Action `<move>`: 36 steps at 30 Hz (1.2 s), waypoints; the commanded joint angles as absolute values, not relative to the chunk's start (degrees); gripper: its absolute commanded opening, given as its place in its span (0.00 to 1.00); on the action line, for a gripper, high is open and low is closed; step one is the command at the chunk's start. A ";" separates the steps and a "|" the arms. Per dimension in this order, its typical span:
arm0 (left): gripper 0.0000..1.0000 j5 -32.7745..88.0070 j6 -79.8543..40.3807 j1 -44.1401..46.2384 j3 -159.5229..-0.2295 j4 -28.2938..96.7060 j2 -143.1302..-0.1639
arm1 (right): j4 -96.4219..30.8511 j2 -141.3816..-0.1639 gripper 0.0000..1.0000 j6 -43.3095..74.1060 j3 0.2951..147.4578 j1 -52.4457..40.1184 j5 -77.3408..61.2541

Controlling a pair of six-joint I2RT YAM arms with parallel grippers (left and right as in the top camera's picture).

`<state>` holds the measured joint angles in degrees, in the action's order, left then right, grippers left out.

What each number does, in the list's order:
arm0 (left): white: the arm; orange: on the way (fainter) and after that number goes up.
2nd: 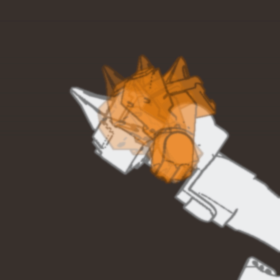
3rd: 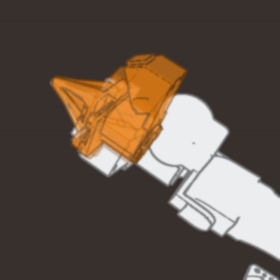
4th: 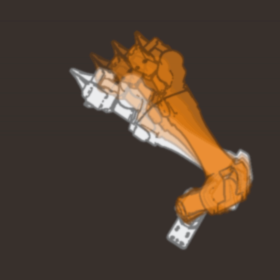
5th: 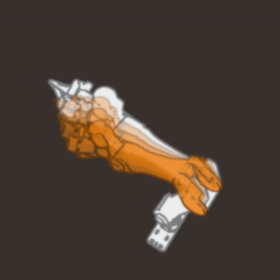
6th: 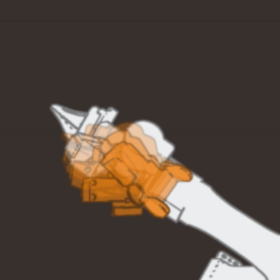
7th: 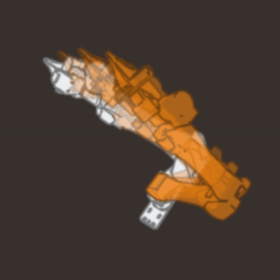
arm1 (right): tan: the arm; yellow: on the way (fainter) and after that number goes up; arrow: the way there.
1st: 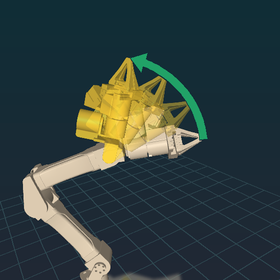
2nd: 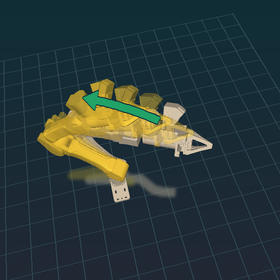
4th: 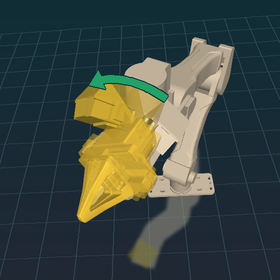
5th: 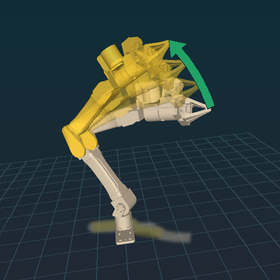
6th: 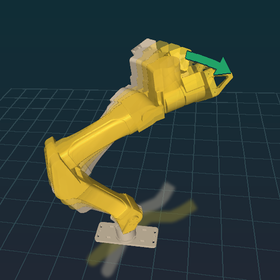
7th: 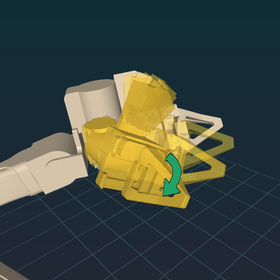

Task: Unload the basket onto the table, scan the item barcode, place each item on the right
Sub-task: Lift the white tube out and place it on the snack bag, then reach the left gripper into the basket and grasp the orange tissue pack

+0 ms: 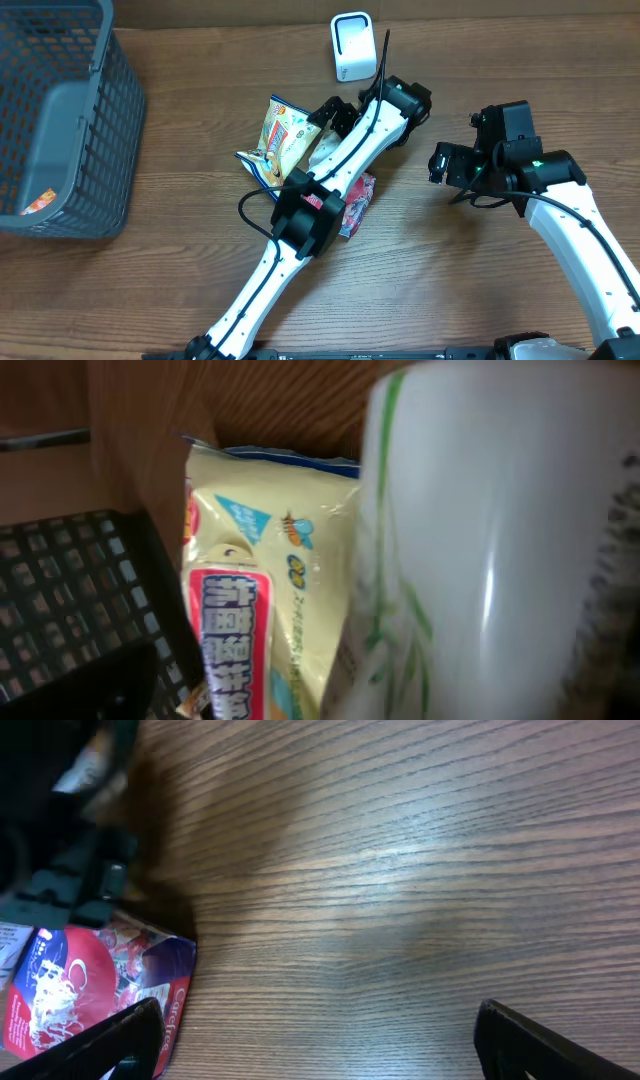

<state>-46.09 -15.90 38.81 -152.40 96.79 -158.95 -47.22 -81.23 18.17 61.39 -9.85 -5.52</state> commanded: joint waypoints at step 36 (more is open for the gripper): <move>1.00 -2.85 22.70 -36.03 -113.08 63.33 -112.95 | -51.86 -81.19 1.00 17.54 62.22 -10.00 -4.95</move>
